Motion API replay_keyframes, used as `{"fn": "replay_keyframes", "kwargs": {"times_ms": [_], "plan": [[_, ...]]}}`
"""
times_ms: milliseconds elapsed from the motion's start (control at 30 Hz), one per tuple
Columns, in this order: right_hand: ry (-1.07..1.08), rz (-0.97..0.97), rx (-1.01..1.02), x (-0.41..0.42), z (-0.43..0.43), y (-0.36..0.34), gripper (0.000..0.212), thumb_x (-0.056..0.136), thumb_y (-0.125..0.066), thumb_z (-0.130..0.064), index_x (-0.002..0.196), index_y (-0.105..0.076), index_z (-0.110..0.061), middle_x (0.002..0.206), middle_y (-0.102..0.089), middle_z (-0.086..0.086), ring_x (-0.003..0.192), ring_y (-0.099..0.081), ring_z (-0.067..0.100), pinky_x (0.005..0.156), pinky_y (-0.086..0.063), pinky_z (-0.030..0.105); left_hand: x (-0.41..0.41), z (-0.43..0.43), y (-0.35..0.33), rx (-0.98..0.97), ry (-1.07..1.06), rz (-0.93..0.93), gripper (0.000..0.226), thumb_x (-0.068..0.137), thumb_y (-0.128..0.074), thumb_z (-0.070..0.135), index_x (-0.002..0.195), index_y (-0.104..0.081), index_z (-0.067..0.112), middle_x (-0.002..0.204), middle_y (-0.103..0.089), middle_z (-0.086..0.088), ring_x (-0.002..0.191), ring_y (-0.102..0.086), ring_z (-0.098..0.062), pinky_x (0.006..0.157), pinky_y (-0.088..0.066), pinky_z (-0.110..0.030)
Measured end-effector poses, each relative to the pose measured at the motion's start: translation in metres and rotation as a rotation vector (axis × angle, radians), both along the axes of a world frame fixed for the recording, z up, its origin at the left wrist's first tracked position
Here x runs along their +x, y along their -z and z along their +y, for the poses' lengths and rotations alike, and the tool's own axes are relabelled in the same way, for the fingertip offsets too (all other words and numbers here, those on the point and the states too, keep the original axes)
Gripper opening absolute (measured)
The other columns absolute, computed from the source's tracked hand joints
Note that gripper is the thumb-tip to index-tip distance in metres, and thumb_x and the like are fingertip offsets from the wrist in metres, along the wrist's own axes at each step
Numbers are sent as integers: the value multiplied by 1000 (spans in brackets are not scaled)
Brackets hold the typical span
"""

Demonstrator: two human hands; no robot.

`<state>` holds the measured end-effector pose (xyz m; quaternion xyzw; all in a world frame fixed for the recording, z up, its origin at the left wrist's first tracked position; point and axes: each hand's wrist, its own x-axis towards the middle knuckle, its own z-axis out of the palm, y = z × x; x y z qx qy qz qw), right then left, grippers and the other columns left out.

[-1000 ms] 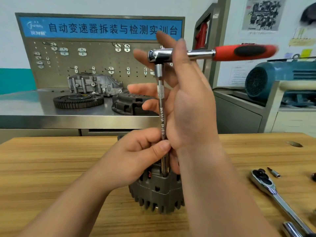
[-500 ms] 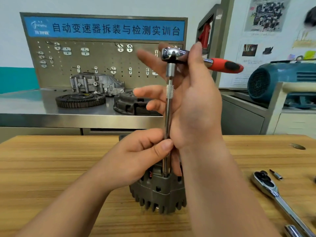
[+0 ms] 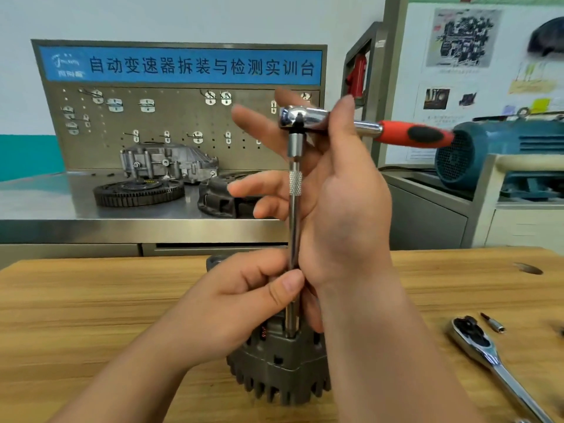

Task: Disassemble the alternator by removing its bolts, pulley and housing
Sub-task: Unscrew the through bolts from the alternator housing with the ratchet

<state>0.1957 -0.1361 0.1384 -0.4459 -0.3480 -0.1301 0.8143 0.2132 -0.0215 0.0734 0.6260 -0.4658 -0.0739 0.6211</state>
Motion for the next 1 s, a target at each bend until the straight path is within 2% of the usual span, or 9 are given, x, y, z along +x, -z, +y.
{"fn": "replay_keyframes", "kwargs": {"times_ms": [67, 200, 300, 433, 633, 767, 867, 933, 1000], "plan": [[28, -9, -22, 0, 1, 1, 47, 100, -25, -47, 128, -50, -17, 107, -73, 9, 55, -66, 18, 40, -46, 20, 0, 0, -1, -10, 2, 26, 43, 87, -61, 45, 98, -63, 3, 87, -70, -10, 81, -69, -15, 73, -54, -21], [236, -219, -53, -4, 6, 0, 36, 100, -39, -30, 131, -53, -19, 120, -66, 11, 66, -68, 16, 44, -47, 17, 2, 1, 1, 21, -72, -3, 31, 87, -57, 29, 104, -62, 3, 91, -67, -27, 85, -67, -39, 76, -57, -27], [291, -299, -19, -5, 7, -1, 30, 97, -47, -18, 125, -56, -15, 125, -64, 9, 70, -68, 18, 45, -46, 16, 2, 1, 1, 28, -78, -37, 28, 86, -53, 26, 104, -63, 7, 91, -66, -27, 82, -69, -29, 75, -55, -23], [182, -204, 24, -5, 6, 0, 35, 101, -39, -26, 131, -55, -19, 132, -59, 10, 66, -69, 19, 43, -46, 18, 1, 0, 0, 4, -52, 3, 41, 85, -65, 40, 103, -62, 3, 91, -66, -29, 82, -68, -24, 74, -56, -26], [80, -13, -23, -2, 2, 0, 46, 102, -24, -46, 120, -52, -15, 107, -73, 11, 55, -66, 19, 40, -45, 19, 0, 1, -1, 10, -18, 16, 45, 89, -59, 42, 101, -61, -1, 89, -69, -21, 83, -69, -22, 74, -56, -25], [217, -133, -62, -5, 5, 0, 37, 102, -34, -35, 126, -55, -17, 112, -70, 12, 64, -68, 19, 43, -46, 19, 2, 2, -1, 24, -37, 8, 52, 86, -61, 48, 105, -61, 0, 95, -68, -26, 88, -69, -34, 78, -57, -29], [347, -273, -45, -7, 7, -1, 30, 99, -45, -20, 125, -59, -12, 108, -67, 14, 68, -68, 19, 45, -46, 18, 3, 1, -1, 30, -54, -1, 37, 87, -63, 37, 105, -62, 6, 94, -66, -26, 87, -69, -27, 79, -56, -27], [354, -306, -25, -8, 8, -1, 26, 96, -49, -15, 120, -60, -12, 100, -65, 13, 68, -67, 19, 45, -45, 17, 3, 1, 0, 25, -68, -5, 39, 85, -65, 42, 104, -64, 9, 93, -67, -24, 86, -69, -22, 77, -56, -25], [313, -292, -17, -8, 9, -1, 29, 97, -47, -17, 124, -58, -11, 109, -65, 14, 67, -67, 19, 44, -45, 18, 2, 1, 0, 18, -60, -2, 45, 84, -63, 48, 105, -64, 8, 94, -68, -24, 86, -71, -26, 76, -56, -25]]}}
